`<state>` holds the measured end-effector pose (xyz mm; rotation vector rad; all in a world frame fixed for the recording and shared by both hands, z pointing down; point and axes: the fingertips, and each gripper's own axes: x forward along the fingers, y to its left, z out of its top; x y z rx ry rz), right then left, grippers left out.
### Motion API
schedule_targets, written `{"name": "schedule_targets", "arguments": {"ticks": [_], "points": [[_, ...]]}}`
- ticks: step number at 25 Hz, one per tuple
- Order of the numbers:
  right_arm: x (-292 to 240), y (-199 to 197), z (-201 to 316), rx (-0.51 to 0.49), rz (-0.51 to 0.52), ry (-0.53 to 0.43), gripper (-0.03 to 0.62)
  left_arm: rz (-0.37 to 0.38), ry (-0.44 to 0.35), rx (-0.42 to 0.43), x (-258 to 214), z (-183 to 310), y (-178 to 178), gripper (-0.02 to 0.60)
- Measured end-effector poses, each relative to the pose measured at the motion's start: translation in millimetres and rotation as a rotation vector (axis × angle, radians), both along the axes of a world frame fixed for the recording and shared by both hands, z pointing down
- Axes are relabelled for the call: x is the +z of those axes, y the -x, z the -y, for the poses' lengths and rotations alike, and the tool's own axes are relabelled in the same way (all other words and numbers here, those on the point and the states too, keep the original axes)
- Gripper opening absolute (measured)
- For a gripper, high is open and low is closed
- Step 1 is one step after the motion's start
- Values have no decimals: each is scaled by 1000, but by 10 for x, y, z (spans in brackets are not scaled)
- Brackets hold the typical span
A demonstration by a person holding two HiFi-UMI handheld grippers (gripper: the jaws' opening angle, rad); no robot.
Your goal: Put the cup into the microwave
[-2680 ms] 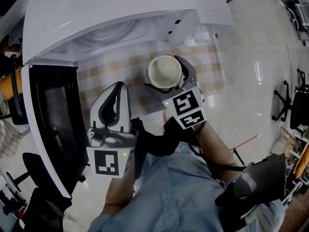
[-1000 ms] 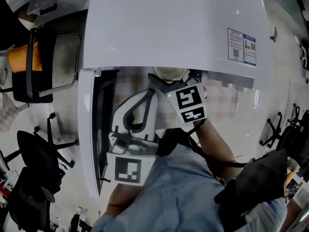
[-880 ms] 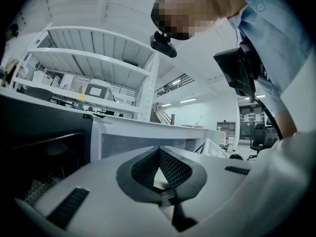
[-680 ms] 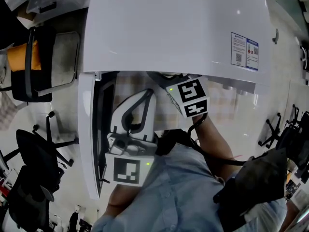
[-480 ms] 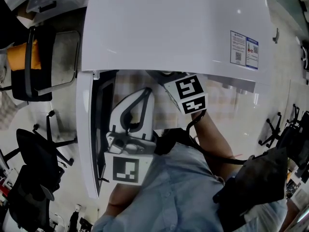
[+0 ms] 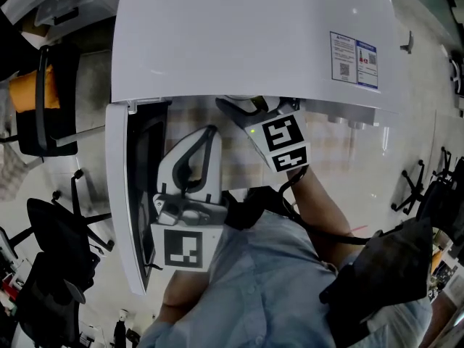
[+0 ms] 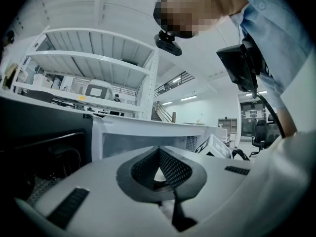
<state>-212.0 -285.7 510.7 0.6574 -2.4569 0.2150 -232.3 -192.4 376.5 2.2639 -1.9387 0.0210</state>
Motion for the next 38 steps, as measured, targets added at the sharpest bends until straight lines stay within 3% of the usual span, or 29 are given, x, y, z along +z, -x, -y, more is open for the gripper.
{"name": "schedule_targets", "arguments": {"ticks": [7, 11, 13, 16, 17, 25, 30, 38], "points": [[-131, -398, -382, 18, 34, 52, 529, 36, 11, 7, 15, -63, -127, 5], [-367, -540, -649, 45, 123, 55, 510, 38, 29, -4, 35, -105, -185, 5], [-555, -552, -734, 61, 187, 13, 381, 38, 38, -9, 41, -120, -194, 5], [-671, -521, -815, 89, 242, -26, 18, 44, 52, -8, 79, -109, -202, 5], [-639, -507, -828, 110, 245, -8, 2, 49, 56, -3, 99, -91, -207, 5], [-228, -376, -707, 208, 207, 82, 2, 76, 80, 53, 447, 152, -214, 5], [-104, -283, -577, 214, 201, 85, 2, 91, 125, 86, 725, 301, -217, 5], [-67, -140, -352, 195, 192, 70, 3, 54, 120, 110, 816, 562, -230, 5]]}}
